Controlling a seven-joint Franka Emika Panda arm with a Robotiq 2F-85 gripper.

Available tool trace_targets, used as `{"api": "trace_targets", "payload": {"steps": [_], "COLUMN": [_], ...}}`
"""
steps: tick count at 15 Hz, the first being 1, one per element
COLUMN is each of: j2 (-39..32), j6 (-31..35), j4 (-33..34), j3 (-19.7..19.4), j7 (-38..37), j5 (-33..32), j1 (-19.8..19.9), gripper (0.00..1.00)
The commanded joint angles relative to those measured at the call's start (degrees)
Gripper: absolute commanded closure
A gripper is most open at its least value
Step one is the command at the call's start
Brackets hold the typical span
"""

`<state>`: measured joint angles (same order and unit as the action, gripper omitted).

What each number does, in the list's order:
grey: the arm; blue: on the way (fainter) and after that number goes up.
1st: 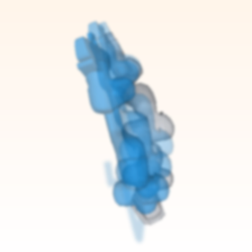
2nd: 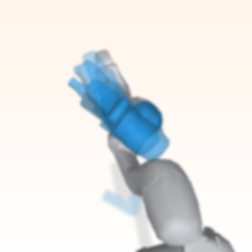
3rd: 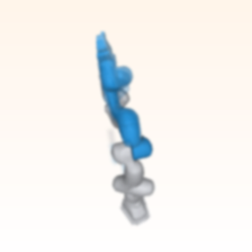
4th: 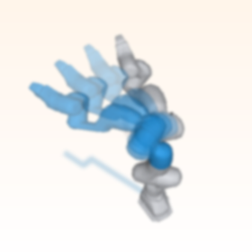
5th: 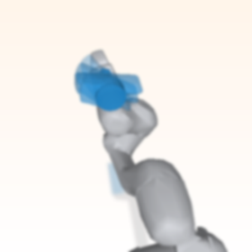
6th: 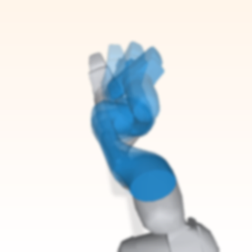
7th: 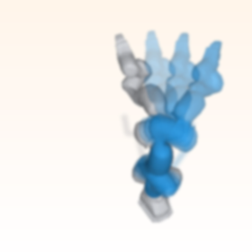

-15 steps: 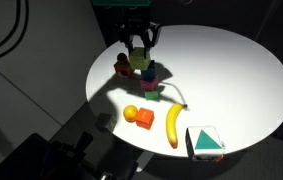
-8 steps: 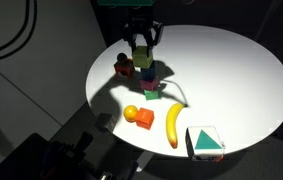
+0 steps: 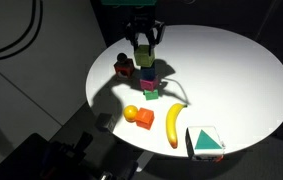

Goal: Put the green block on the blue block

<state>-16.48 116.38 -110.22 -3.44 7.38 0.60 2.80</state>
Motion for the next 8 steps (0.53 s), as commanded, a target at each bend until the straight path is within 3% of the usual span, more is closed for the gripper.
{"api": "trace_targets", "payload": {"steps": [1, 8], "j2": [-1.27, -2.37], "j6": [-2.35, -2.16], "j4": [2.82, 3.64], "j3": [0.62, 0.86], "j7": [-1.33, -1.71], "j5": [0.92, 0.72], "j1": [0.52, 0.43], "gripper": [0.69, 0.69]}}
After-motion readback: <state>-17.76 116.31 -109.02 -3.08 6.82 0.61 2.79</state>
